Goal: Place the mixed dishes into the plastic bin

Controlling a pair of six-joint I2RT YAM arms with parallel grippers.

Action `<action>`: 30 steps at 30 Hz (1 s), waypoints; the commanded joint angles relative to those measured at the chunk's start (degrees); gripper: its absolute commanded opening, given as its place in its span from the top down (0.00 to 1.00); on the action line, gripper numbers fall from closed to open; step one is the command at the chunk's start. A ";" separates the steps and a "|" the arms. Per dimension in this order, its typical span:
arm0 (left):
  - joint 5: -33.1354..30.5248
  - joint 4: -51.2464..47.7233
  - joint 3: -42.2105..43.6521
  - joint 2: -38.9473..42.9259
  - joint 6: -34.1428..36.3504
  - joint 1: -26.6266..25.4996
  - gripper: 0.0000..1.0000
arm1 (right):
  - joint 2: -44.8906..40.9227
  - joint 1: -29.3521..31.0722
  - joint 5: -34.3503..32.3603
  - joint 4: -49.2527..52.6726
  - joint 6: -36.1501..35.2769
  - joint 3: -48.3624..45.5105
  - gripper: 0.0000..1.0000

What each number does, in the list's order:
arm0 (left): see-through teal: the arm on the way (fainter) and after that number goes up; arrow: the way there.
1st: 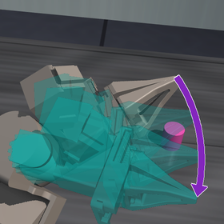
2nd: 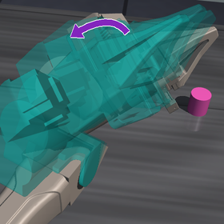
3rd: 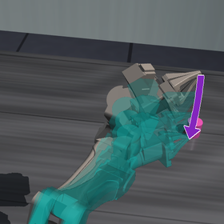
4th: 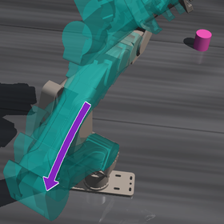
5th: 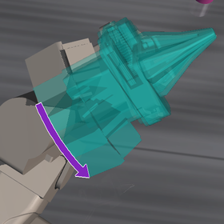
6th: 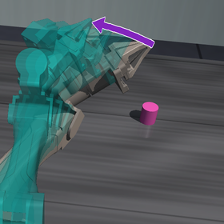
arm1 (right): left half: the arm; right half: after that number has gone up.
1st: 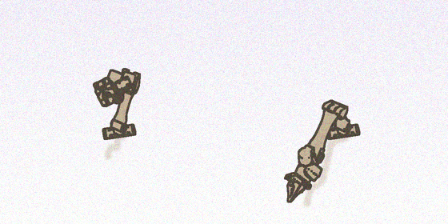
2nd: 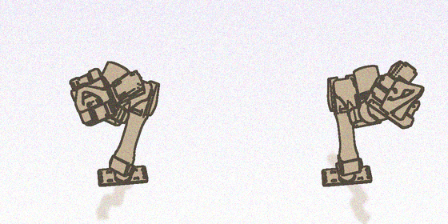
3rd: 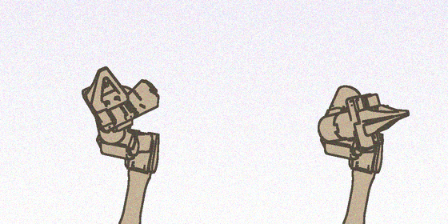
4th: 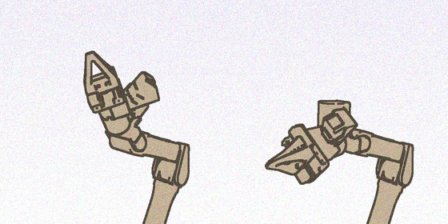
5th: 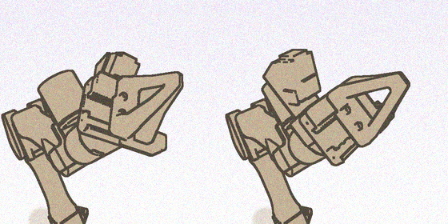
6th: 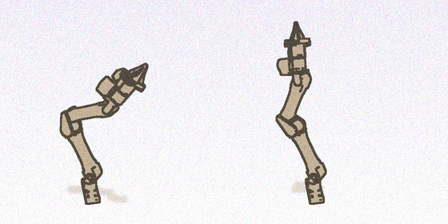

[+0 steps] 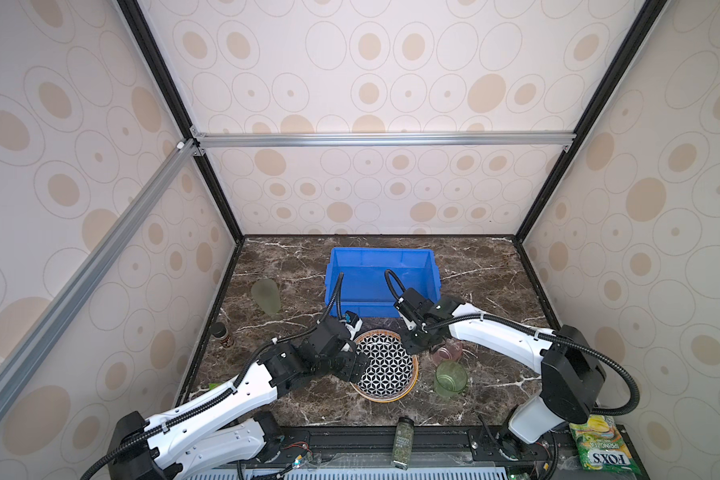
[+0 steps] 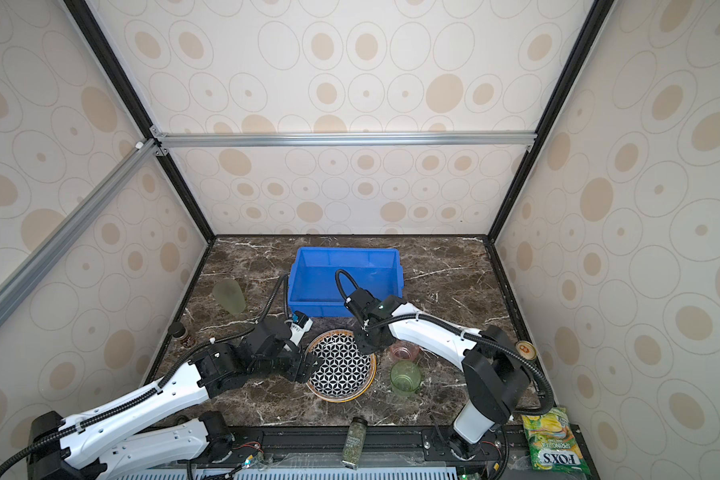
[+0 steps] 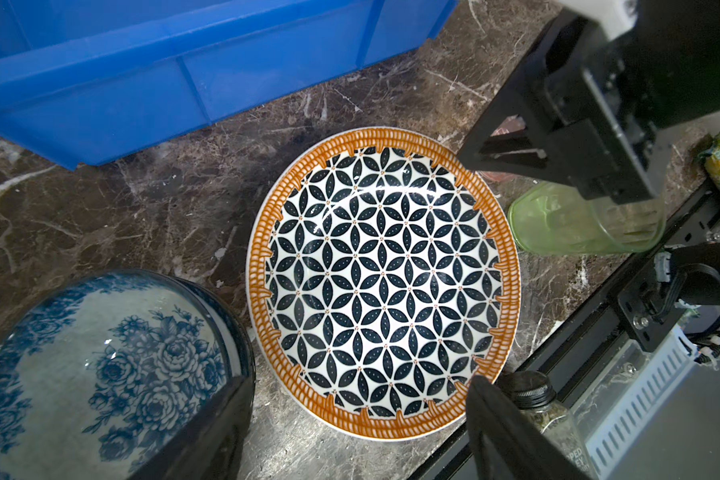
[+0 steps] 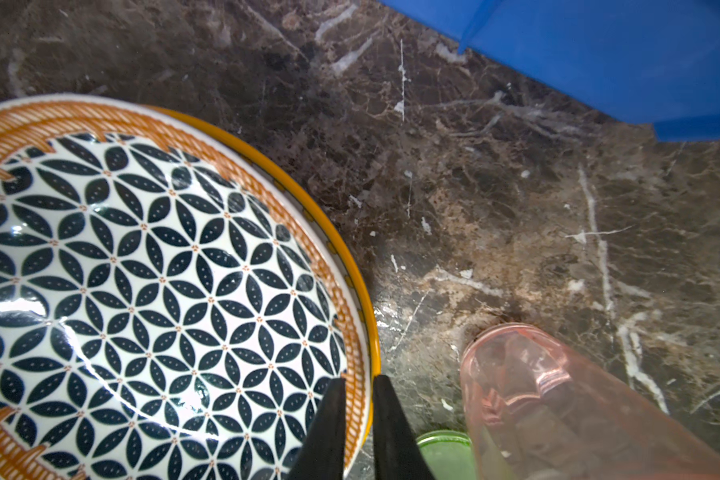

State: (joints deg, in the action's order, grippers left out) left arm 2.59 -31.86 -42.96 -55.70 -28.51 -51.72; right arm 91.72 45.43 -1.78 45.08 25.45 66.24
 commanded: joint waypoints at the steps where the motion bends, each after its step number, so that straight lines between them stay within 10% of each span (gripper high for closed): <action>1: -0.30 0.39 -0.15 0.16 -0.67 -0.67 0.18 | -1.20 0.26 -0.97 1.79 1.00 0.13 0.76; 30: -0.57 0.04 -0.83 -0.02 -0.50 -0.76 0.19 | 2.79 -0.90 11.51 -4.11 2.71 -4.31 0.78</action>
State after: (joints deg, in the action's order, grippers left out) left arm 2.57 -31.79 -42.96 -55.72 -28.71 -51.83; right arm 93.27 44.16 4.93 41.74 27.09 62.54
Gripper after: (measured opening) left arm 0.815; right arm 0.217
